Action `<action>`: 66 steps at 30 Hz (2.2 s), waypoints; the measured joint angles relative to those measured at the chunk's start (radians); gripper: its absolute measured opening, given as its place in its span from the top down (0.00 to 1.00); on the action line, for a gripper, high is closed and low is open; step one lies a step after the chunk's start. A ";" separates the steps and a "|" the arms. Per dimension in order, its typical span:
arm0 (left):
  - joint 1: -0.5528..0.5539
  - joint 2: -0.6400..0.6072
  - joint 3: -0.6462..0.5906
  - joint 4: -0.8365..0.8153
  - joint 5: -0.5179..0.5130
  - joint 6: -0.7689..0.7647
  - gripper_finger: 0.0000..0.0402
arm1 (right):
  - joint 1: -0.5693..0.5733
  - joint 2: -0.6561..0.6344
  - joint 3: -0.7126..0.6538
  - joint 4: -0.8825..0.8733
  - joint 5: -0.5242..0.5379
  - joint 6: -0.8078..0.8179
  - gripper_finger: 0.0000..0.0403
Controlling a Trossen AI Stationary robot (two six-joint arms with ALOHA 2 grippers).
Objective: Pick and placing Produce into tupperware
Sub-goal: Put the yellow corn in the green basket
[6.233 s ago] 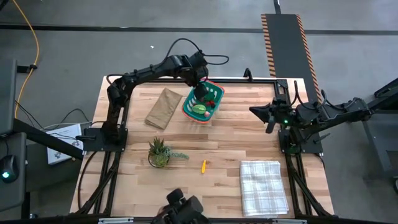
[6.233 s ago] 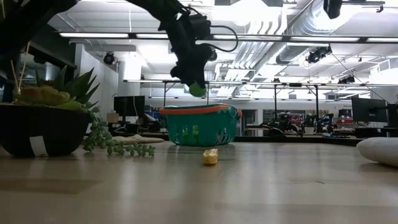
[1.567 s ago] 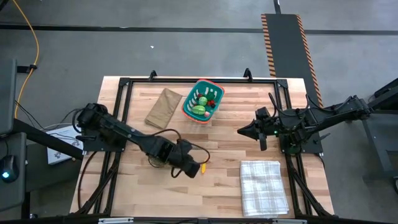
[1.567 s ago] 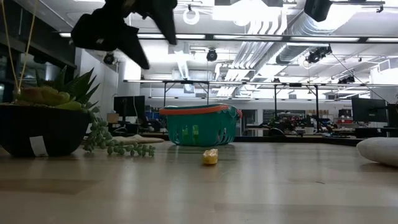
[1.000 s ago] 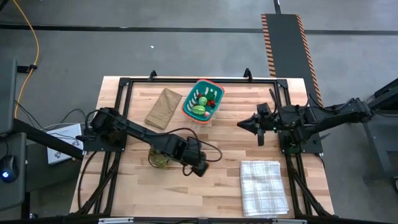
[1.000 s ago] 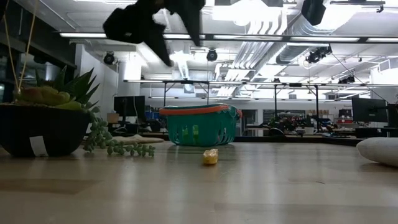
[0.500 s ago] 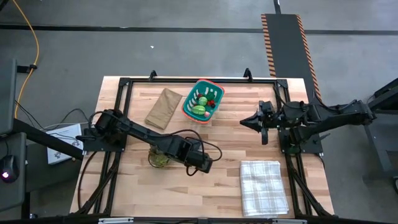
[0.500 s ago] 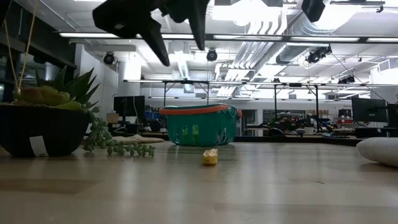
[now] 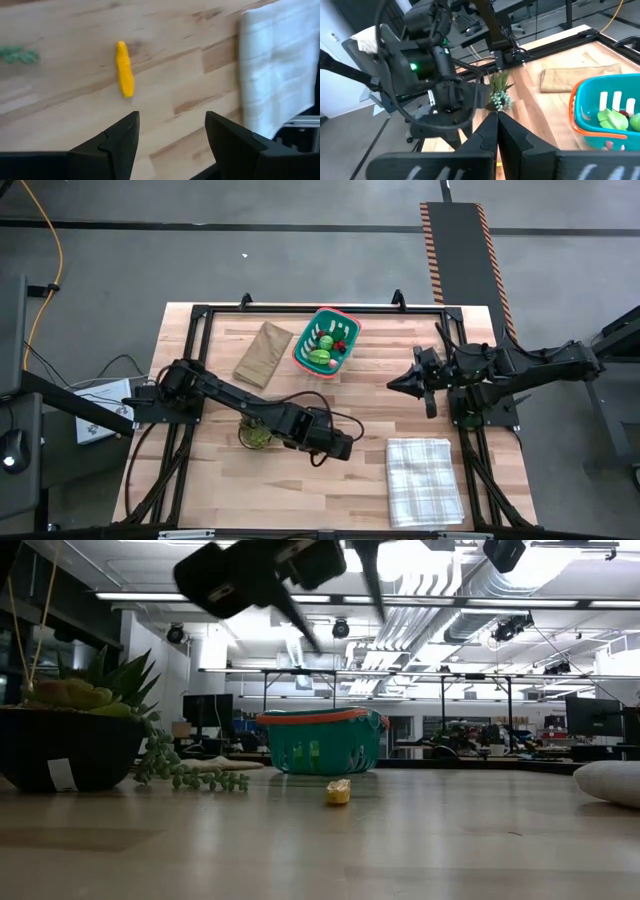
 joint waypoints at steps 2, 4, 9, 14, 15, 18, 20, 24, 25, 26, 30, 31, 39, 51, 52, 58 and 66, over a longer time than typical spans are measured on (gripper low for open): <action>0.000 0.003 -0.002 0.014 0.014 -0.005 0.46 | 0.000 0.000 0.000 0.000 -0.003 -0.002 1.00; 0.000 0.006 0.002 0.042 0.021 -0.014 0.46 | 0.000 0.000 0.000 0.000 -0.003 -0.003 1.00; 0.000 0.013 0.000 0.083 0.027 -0.013 0.46 | 0.000 0.000 0.000 -0.001 -0.003 -0.008 1.00; 0.000 0.013 0.000 0.068 0.015 -0.025 0.46 | 0.000 0.000 0.000 -0.001 -0.003 -0.014 1.00; 0.000 0.013 0.000 0.069 0.014 -0.026 0.46 | 0.000 0.000 0.000 -0.002 -0.004 -0.014 1.00; 0.000 0.012 0.000 0.066 0.037 -0.082 0.46 | 0.000 0.000 0.000 -0.006 -0.014 -0.015 1.00; 0.000 0.012 0.000 0.068 0.044 -0.094 0.46 | 0.000 0.000 0.000 -0.007 -0.023 -0.022 1.00; 0.001 0.012 0.001 0.067 0.066 -0.107 0.46 | 0.000 0.000 0.000 -0.007 -0.044 -0.029 1.00; 0.001 0.012 0.008 0.056 0.074 -0.109 0.46 | 0.000 0.000 0.000 -0.007 -0.049 -0.029 1.00; 0.000 0.013 0.024 0.029 0.079 -0.111 0.46 | 0.000 0.000 0.000 -0.008 -0.050 -0.030 1.00; 0.000 0.043 0.140 -0.086 0.077 -0.104 0.46 | 0.000 0.000 0.000 -0.012 -0.051 -0.055 1.00; 0.000 0.049 0.166 -0.149 0.063 -0.093 0.46 | 0.000 0.000 0.000 -0.013 -0.051 -0.055 1.00; 0.001 0.098 0.290 -0.332 -0.010 -0.076 0.46 | 0.000 -0.013 0.000 -0.041 -0.052 -0.069 1.00; 0.000 0.172 0.275 -0.393 -0.031 -0.060 0.46 | 0.000 -0.041 0.000 -0.051 -0.051 -0.074 1.00; 0.000 0.178 0.280 -0.385 -0.036 -0.058 0.46 | 0.000 -0.041 0.000 -0.055 -0.051 -0.074 1.00; 0.000 0.197 0.277 -0.379 -0.036 -0.055 0.46 | 0.000 -0.042 0.000 -0.059 -0.052 -0.073 1.00; 0.000 0.202 0.276 -0.382 -0.062 -0.054 0.46 | 0.000 -0.042 0.000 -0.074 -0.056 -0.073 1.00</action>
